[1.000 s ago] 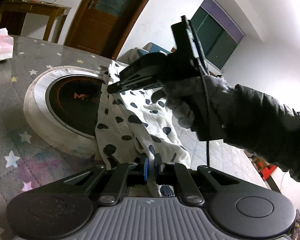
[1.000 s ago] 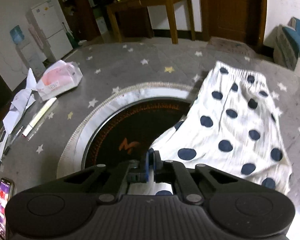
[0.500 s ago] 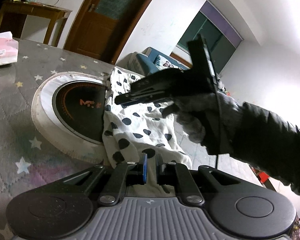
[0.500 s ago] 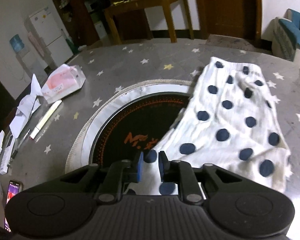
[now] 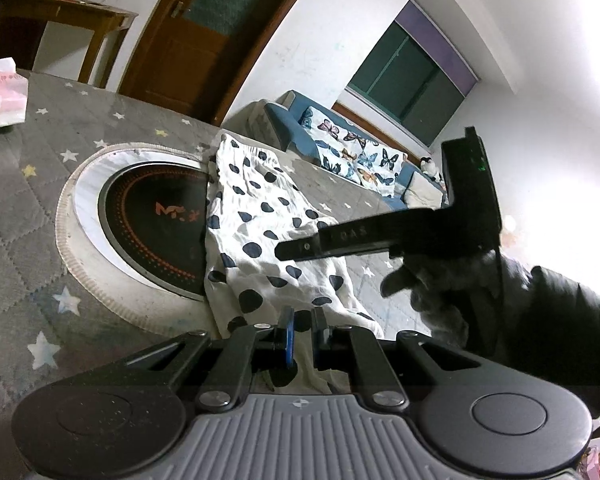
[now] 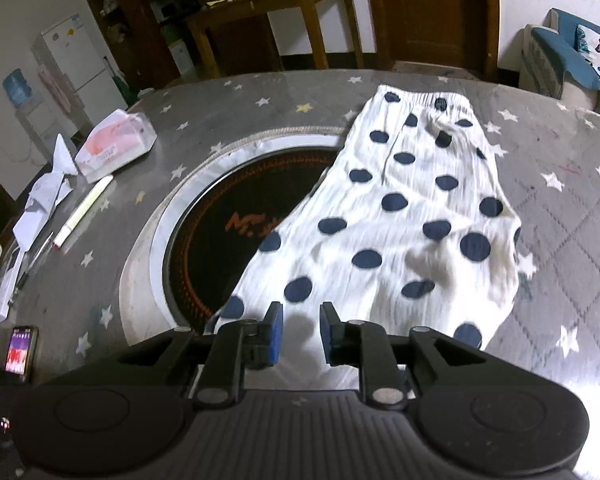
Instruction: Fold clothes
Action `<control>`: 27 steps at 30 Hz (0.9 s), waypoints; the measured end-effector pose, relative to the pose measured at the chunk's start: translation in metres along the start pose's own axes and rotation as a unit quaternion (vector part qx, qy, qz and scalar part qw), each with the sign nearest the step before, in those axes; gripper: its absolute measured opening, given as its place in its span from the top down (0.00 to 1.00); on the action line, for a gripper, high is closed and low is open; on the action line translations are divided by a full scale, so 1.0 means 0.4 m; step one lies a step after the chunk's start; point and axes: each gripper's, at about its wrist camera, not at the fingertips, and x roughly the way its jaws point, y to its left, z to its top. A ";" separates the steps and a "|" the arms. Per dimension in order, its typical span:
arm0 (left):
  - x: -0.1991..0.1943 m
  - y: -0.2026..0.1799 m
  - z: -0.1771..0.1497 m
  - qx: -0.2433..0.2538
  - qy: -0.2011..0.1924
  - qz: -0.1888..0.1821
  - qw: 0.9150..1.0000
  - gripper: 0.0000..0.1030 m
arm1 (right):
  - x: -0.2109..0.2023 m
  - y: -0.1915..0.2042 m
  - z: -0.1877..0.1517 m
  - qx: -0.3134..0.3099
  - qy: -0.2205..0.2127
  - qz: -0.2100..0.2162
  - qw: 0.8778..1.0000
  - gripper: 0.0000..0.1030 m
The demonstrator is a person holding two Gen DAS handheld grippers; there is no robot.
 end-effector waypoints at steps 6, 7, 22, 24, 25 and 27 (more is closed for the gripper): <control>0.001 -0.003 0.015 0.004 0.004 0.006 1.000 0.91 | 0.022 0.024 -0.027 -0.017 0.010 0.017 1.000 0.81; 0.001 -0.003 0.018 0.004 0.003 0.010 1.000 0.91 | 0.029 0.030 -0.031 -0.021 0.013 0.022 0.999 0.81; 0.029 -0.029 0.025 0.000 -0.011 0.040 0.999 0.90 | -0.010 0.049 -0.060 -0.050 -0.023 0.059 0.997 0.70; 0.038 -0.039 0.027 0.005 -0.014 0.043 0.999 0.88 | -0.038 0.026 -0.064 -0.043 -0.040 0.057 0.997 0.69; 0.044 -0.044 0.028 0.008 -0.016 0.045 0.999 0.88 | -0.053 0.014 -0.066 -0.040 -0.049 0.056 0.996 0.69; 0.059 -0.053 0.033 0.009 -0.019 0.048 0.999 0.88 | -0.081 -0.010 -0.070 -0.032 -0.066 0.053 0.996 0.68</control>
